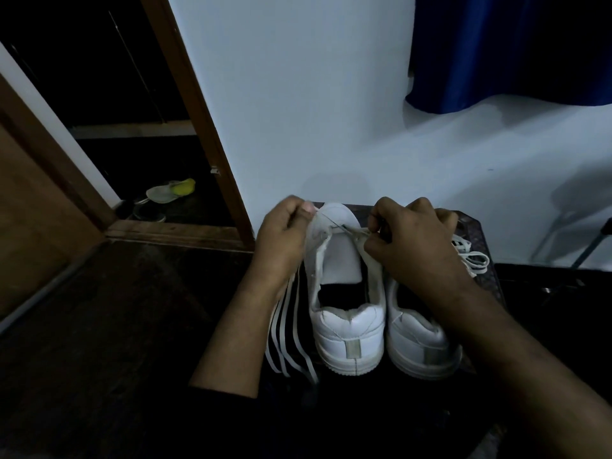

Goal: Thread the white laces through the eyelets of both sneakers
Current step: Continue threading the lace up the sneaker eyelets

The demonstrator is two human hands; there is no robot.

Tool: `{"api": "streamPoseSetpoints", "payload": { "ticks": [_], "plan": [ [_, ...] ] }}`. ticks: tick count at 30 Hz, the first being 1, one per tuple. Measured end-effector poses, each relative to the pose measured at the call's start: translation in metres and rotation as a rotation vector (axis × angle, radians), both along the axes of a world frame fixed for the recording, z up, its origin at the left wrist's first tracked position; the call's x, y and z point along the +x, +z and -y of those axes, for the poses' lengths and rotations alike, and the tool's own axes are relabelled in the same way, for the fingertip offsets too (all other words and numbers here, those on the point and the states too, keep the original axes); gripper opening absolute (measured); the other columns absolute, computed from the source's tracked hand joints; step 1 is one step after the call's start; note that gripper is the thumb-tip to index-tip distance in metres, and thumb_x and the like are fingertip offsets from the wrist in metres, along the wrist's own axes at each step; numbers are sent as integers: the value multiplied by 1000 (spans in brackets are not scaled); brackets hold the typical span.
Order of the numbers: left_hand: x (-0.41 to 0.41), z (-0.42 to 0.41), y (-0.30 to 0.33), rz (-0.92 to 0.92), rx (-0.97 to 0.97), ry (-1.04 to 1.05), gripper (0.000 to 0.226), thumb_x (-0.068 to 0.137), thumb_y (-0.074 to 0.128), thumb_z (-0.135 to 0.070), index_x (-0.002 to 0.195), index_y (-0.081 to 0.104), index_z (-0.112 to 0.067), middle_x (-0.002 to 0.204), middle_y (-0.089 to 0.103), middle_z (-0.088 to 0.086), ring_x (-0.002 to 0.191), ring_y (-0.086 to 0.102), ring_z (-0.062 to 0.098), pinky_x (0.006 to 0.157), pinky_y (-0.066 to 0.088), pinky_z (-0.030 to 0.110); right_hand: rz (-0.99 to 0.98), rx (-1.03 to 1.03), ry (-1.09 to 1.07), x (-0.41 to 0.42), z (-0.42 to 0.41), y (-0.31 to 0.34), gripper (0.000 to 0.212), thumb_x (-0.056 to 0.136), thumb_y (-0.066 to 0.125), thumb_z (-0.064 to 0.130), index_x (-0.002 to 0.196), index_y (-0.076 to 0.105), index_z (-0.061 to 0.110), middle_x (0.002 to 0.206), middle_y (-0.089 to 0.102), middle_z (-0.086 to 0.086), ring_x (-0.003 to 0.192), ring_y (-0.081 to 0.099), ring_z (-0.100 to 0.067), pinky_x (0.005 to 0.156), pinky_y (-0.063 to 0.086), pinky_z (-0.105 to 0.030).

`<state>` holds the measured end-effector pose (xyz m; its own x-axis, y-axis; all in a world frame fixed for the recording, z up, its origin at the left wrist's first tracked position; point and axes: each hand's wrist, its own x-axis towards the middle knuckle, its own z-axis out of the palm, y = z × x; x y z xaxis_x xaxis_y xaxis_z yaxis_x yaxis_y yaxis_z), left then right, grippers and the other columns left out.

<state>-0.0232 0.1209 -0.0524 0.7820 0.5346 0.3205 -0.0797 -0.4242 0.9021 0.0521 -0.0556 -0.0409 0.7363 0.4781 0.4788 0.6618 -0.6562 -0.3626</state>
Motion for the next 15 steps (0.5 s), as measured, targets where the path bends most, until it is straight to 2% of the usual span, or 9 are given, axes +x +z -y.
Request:
{"api": "streamPoseSetpoints", "payload": {
  "ticks": [3, 5, 6, 7, 8, 10, 11, 13, 15],
  "plan": [
    [-3, 10, 16, 249, -590, -97, 26, 110, 43, -19, 86, 53, -19, 81, 70, 2, 76, 69, 18, 77, 56, 35, -9, -7, 2, 0, 0, 0, 14, 81, 65, 25, 93, 58, 27, 70, 58, 8, 103, 46, -19, 85, 18, -35],
    [-3, 10, 23, 337, -792, -103, 24, 111, 42, -20, 88, 48, -20, 66, 54, 1, 59, 58, 16, 70, 57, 35, -19, -10, 1, 1, 0, 0, 14, 81, 65, 25, 93, 58, 27, 70, 57, 10, 103, 46, -18, 88, 20, -36],
    [-1, 8, 22, 338, -778, -56, 24, 110, 43, -21, 86, 47, -21, 61, 44, -1, 52, 46, 13, 61, 52, 33, -21, -11, 3, 1, 0, 0, 14, 81, 65, 25, 93, 58, 28, 69, 55, 11, 103, 45, -18, 89, 20, -37],
    [0, 3, 17, 298, -647, 15, 25, 109, 47, -23, 85, 47, -21, 59, 39, -3, 49, 37, 11, 55, 45, 31, -21, -12, 6, 1, 0, 0, 14, 81, 65, 24, 93, 57, 28, 69, 54, 11, 103, 45, -18, 89, 20, -36],
    [1, -2, 11, 222, -409, 79, 24, 107, 50, -26, 84, 47, -21, 59, 39, -4, 50, 35, 12, 54, 39, 31, -22, -10, 9, 1, 1, 0, 14, 81, 65, 24, 93, 57, 28, 68, 53, 12, 103, 45, -18, 88, 20, -36],
    [-1, -6, 0, 31, 116, 110, 16, 104, 57, -31, 92, 53, -20, 68, 51, -6, 58, 48, 15, 58, 41, 32, -26, -4, 15, 2, 0, -1, 14, 82, 64, 24, 93, 57, 28, 69, 54, 12, 103, 45, -18, 86, 18, -35],
    [-1, -5, -4, -65, 293, 67, 14, 103, 59, -32, 97, 57, -19, 77, 58, -5, 68, 56, 16, 63, 44, 30, -27, -2, 17, 2, 0, -1, 14, 82, 64, 25, 94, 57, 28, 70, 55, 11, 104, 45, -18, 85, 17, -34],
    [-1, -2, -8, -232, 462, -1, 24, 102, 60, -38, 103, 66, -14, 96, 59, 1, 88, 59, 17, 73, 45, 24, -19, -2, 15, 2, -1, -1, 13, 82, 64, 26, 93, 58, 28, 72, 57, 10, 103, 46, -19, 82, 15, -33],
    [1, -1, -7, -350, 510, 17, 40, 100, 58, -48, 100, 69, -9, 100, 57, 5, 92, 58, 20, 79, 47, 31, -13, 1, 13, 2, -1, 0, 12, 82, 63, 27, 93, 57, 28, 73, 59, 9, 103, 47, -20, 80, 14, -32]
  ]
}}
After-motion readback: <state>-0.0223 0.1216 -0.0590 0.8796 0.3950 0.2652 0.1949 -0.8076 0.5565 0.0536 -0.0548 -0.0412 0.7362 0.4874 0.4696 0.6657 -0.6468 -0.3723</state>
